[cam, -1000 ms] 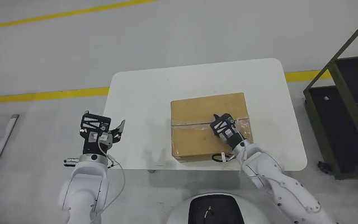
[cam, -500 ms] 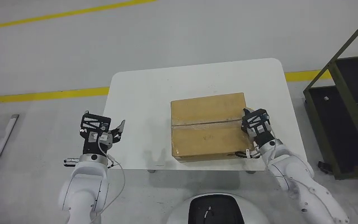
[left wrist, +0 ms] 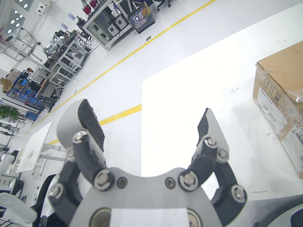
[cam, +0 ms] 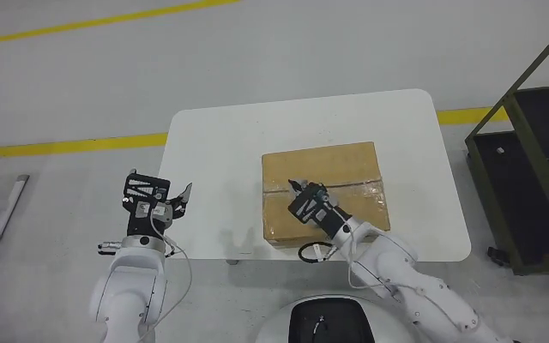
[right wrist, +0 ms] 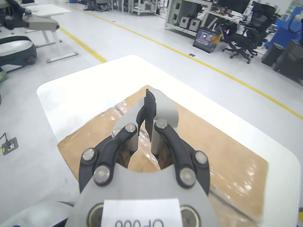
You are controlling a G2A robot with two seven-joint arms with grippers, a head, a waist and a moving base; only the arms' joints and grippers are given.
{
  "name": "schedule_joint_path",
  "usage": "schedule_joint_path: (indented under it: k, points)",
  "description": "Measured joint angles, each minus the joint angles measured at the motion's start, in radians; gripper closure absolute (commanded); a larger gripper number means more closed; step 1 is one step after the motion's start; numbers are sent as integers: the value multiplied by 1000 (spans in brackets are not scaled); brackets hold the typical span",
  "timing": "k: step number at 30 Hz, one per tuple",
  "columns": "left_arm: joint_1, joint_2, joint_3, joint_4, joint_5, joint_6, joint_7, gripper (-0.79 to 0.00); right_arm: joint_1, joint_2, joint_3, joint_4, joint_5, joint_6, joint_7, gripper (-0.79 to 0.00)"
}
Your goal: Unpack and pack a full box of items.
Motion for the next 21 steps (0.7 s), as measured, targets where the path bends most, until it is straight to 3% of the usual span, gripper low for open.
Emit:
schedule_joint_path:
  k: [4,8,21]
  points:
    - [0,0,0,0,0,0,0,-785,77,-34,-75,129,9,65,20,0]
    - [0,0,0,0,0,0,0,-785,41,-30,-35,142,11,83,36,0]
    - [0,0,0,0,0,0,0,-785,-268,50,359,-57,32,8,45,0]
